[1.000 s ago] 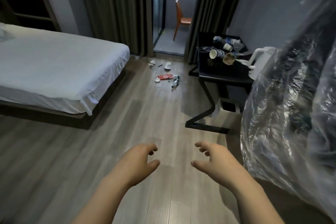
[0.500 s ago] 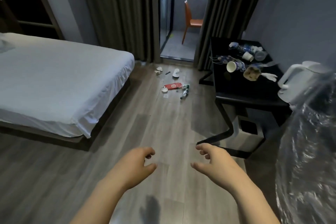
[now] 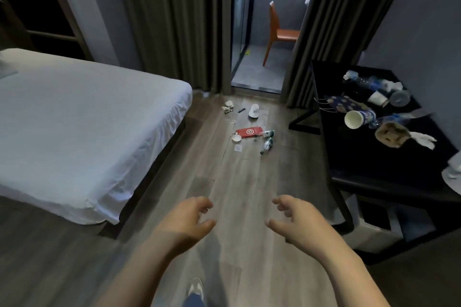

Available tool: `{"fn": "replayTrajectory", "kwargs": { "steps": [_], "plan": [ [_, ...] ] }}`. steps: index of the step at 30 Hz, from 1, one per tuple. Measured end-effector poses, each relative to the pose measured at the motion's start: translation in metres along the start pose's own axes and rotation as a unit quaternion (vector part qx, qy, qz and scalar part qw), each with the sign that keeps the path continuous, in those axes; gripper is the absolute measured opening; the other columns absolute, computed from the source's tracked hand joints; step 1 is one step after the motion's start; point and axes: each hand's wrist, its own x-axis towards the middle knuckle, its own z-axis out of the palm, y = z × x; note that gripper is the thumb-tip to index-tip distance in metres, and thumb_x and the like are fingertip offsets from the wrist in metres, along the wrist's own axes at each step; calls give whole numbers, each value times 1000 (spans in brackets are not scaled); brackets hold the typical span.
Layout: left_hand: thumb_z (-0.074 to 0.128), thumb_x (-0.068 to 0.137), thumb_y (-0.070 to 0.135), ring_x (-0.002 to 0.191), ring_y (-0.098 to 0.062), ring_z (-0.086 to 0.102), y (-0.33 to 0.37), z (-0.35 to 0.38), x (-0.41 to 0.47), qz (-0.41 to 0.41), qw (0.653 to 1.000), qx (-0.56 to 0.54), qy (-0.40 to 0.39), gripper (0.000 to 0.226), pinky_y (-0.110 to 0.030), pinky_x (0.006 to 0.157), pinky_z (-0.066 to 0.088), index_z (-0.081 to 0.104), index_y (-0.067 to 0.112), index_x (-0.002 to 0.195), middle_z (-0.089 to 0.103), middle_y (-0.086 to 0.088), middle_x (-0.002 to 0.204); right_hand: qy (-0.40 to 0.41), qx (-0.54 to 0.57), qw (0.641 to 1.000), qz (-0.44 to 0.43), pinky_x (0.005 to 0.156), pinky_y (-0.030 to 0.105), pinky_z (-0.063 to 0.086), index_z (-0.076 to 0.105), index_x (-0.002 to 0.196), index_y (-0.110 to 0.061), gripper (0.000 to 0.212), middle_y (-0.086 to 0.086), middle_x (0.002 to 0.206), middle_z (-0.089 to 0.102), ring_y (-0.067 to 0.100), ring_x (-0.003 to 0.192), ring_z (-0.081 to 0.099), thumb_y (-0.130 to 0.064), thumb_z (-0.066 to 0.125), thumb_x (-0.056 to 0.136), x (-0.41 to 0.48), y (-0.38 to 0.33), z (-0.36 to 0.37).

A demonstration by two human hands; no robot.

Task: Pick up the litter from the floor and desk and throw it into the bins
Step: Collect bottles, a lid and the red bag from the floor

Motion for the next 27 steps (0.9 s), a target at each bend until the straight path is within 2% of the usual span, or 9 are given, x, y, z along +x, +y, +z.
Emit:
{"fn": "replayTrajectory", "kwargs": {
  "steps": [7, 11, 18, 23, 27],
  "plan": [
    [57, 90, 41, 113, -7, 53, -32, -73, 123, 18, 1000, 21, -2, 42, -20, 95, 42, 51, 28, 129, 54, 9, 127, -9, -6, 1000, 25, 91, 24, 46, 48, 134, -31, 56, -8, 126, 56, 9, 113, 55, -45, 67, 82, 127, -54, -17],
    [57, 90, 42, 109, -6, 54, -35, -105, 192, 49, 998, 43, -19, 41, -25, 94, 46, 49, 31, 129, 55, 11, 126, 6, -6, 999, 39, 88, 23, 45, 51, 132, -29, 55, -7, 125, 57, 9, 109, 56, -44, 67, 82, 191, -69, -27],
    [58, 89, 43, 108, -4, 54, -26, -123, 309, 54, 997, 37, -49, 40, -27, 95, 47, 51, 33, 127, 55, 12, 124, 0, -7, 998, 69, 91, 24, 46, 51, 131, -29, 55, -6, 125, 58, 9, 111, 56, -45, 67, 81, 297, -62, -53],
    [60, 89, 41, 106, -5, 55, 2, -134, 399, 38, 997, 51, -52, 40, -25, 94, 48, 53, 30, 126, 56, 11, 123, 0, 27, 997, 74, 95, 31, 48, 52, 131, -28, 54, -5, 126, 56, 10, 115, 54, -41, 68, 82, 383, -47, -89],
    [61, 88, 40, 105, -5, 56, 31, -151, 469, 34, 997, 57, -49, 38, -26, 93, 49, 54, 30, 124, 57, 11, 121, -4, 10, 998, 58, 95, 27, 46, 51, 133, -27, 55, -4, 127, 57, 11, 115, 55, -41, 67, 82, 452, -39, -136]
  ]
}}
